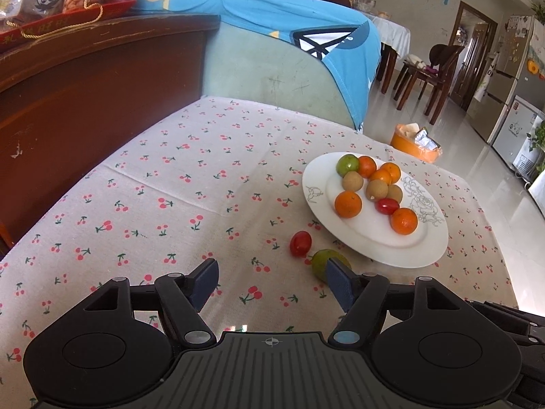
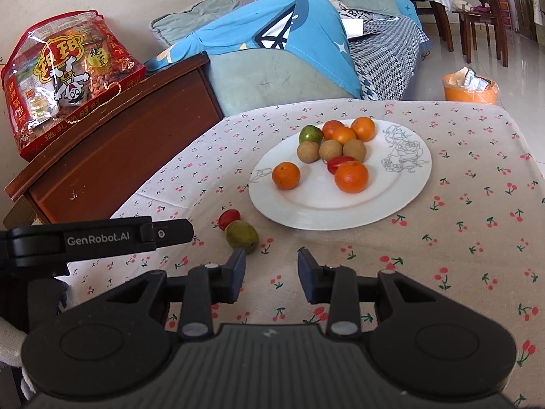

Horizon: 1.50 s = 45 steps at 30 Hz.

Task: Organize fruits
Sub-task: 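Grasp the green mango with the right gripper while the left gripper approaches a red tomato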

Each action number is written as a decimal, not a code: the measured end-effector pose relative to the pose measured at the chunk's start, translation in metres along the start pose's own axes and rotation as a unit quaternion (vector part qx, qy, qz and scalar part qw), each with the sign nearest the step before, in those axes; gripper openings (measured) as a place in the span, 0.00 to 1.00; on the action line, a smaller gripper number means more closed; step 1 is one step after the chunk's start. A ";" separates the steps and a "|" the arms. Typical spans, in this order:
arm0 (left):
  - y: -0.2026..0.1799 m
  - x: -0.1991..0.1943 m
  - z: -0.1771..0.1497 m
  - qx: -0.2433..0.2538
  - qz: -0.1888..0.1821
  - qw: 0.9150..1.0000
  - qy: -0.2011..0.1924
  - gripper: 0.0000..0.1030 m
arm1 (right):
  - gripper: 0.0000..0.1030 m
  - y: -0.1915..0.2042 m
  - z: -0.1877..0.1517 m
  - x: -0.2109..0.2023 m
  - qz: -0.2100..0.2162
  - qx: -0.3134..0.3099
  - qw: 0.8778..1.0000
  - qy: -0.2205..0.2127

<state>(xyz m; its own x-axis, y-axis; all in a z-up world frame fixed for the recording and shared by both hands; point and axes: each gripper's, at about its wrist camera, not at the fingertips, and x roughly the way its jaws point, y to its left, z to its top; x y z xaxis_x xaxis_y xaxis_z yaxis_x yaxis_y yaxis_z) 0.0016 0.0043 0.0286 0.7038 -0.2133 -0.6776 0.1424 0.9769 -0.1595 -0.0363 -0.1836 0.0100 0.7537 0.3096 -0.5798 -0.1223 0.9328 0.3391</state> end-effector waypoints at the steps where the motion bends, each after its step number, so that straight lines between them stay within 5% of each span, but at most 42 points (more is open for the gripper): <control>1: 0.001 0.001 -0.001 0.000 0.003 1.000 0.002 0.69 | 0.35 0.002 -0.001 0.001 0.002 -0.003 1.000 0.002; 15: 0.026 0.017 -0.006 -0.049 0.047 0.996 0.049 0.75 | 0.35 0.013 0.003 0.031 0.012 -0.025 0.999 0.017; 28: 0.033 0.021 -0.005 -0.069 0.058 0.995 0.040 0.75 | 0.31 0.019 0.010 0.062 0.017 -0.044 0.999 0.021; 45: -0.003 0.032 0.000 -0.006 -0.019 1.000 -0.008 0.72 | 0.26 -0.001 -0.005 0.018 -0.033 -0.012 0.999 0.039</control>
<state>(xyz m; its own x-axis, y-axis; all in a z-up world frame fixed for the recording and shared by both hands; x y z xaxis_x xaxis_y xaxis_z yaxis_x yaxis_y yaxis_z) 0.0236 -0.0050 0.0074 0.7091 -0.2501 -0.6593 0.1615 0.9677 -0.1934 -0.0259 -0.1781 -0.0041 0.7074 0.2608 -0.6569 -0.0910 0.9553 0.2813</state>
